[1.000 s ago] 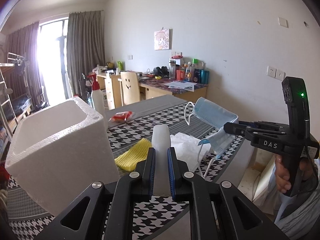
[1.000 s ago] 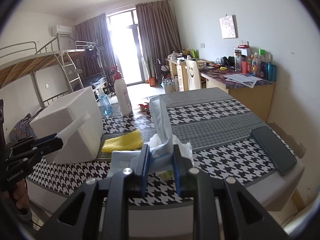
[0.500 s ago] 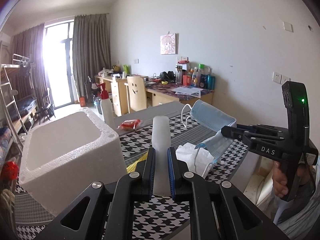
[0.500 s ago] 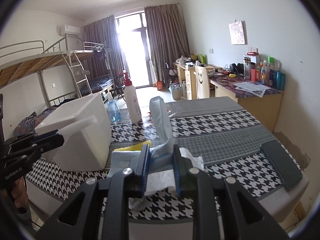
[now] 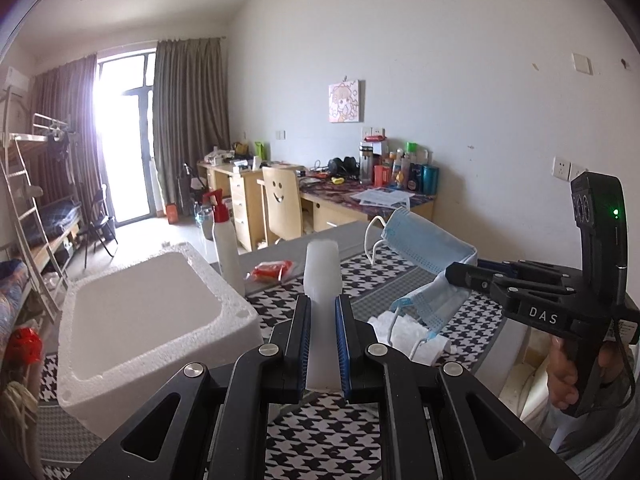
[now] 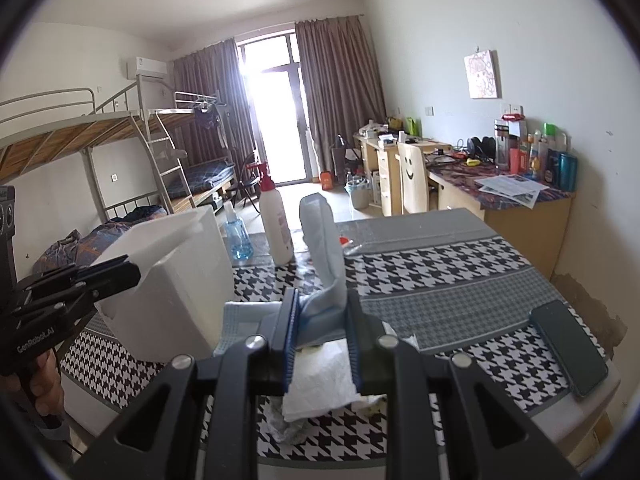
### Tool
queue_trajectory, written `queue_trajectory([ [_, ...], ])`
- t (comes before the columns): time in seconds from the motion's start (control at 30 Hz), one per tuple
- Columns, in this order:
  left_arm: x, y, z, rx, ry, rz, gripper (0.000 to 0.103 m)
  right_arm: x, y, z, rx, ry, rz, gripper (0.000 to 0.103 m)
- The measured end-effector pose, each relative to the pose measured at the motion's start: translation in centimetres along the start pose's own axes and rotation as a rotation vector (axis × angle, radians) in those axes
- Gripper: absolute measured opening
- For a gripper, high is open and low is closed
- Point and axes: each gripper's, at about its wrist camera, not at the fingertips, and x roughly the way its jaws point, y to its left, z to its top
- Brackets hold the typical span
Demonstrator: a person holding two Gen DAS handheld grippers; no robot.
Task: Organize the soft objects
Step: 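Carry white cylinder over foam box and open left gripper to drop it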
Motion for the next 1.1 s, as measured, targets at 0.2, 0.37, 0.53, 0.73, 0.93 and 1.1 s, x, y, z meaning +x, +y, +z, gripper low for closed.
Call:
queue_trajectory([
  [0.2,0.2,0.4,0.7,-0.011,-0.006,0.009,0.013,0.5,0.4,0.7,0.000,-0.007,0.014,0.026],
  [0.37,0.1,0.9,1.5,-0.004,-0.026,0.046,0.013,0.8,0.8,1.2,-0.004,-0.013,0.026,0.026],
  [0.53,0.1,2.1,2.4,-0.024,-0.041,0.079,0.013,1.2,1.3,1.8,-0.008,-0.017,0.043,0.026],
  [0.73,0.3,3.2,3.0,-0.049,-0.040,0.104,0.013,1.9,1.9,3.0,-0.019,-0.026,0.068,0.026],
  [0.93,0.3,4.3,3.4,-0.063,-0.047,0.131,0.013,2.6,2.6,4.0,-0.026,-0.039,0.096,0.026],
  [1.1,0.4,4.8,3.7,-0.079,-0.060,0.170,0.013,3.3,3.5,4.6,-0.039,-0.042,0.124,0.026],
])
